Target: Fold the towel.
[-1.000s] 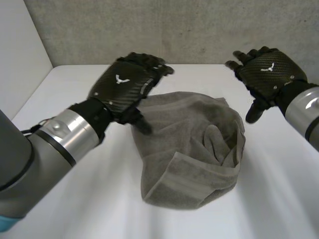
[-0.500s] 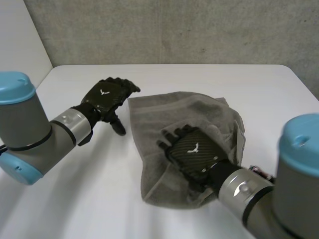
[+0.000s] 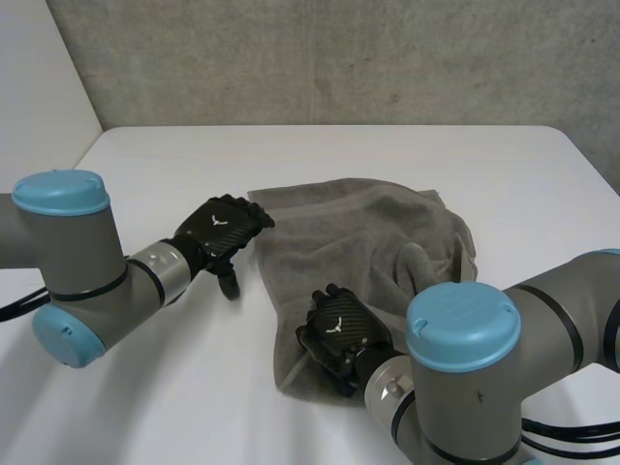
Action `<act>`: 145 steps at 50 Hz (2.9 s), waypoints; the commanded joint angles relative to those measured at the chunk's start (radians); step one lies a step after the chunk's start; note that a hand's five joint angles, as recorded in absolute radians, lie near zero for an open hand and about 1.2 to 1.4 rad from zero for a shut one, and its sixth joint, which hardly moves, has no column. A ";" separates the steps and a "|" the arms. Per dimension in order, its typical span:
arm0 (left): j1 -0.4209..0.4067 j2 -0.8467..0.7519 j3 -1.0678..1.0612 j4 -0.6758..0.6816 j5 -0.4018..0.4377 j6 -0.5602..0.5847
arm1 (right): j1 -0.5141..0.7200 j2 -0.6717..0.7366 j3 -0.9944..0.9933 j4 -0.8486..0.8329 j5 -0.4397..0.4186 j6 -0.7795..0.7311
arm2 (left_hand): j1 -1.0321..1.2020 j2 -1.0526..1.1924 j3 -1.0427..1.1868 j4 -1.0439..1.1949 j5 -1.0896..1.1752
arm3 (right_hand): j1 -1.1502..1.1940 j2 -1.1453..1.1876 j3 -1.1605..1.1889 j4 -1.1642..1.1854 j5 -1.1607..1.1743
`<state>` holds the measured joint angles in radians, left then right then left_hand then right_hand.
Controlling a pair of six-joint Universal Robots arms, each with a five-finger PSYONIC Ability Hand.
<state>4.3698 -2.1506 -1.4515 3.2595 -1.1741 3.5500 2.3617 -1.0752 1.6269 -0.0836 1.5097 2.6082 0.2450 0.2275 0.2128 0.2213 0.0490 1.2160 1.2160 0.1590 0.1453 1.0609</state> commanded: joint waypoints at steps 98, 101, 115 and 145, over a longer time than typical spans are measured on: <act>-0.061 -0.002 -0.021 0.020 -0.013 -0.014 | -0.144 0.066 -0.070 0.041 -0.166 0.084 | -0.076 -0.058 -0.038 -0.047 -0.049 | -0.709 -0.709 0.016 0.029 -0.728; -0.061 -0.002 -0.021 0.022 -0.015 -0.014 | -0.144 0.066 -0.073 0.041 -0.166 0.073 | -0.076 -0.058 -0.038 -0.047 -0.049 | -0.580 -0.580 0.016 0.029 -0.599; -0.061 -0.002 -0.020 0.022 -0.015 -0.014 | -0.162 0.031 -0.119 0.065 -0.177 0.075 | -0.076 -0.058 -0.038 -0.047 -0.049 | 0.180 0.180 0.016 0.029 0.161; -0.073 0.000 -0.024 0.022 -0.015 -0.014 | -0.153 0.057 -0.081 0.067 -0.169 0.062 | -0.076 -0.058 -0.038 -0.047 -0.049 | -0.820 -0.820 0.016 0.029 -0.839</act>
<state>4.2971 -2.1506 -1.4756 3.2812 -1.1889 3.5353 2.2090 -1.0613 1.5638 -0.0132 1.3398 2.6782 0.2450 0.2275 0.2128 0.2213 0.0488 0.4023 0.4020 0.1592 0.1452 0.1965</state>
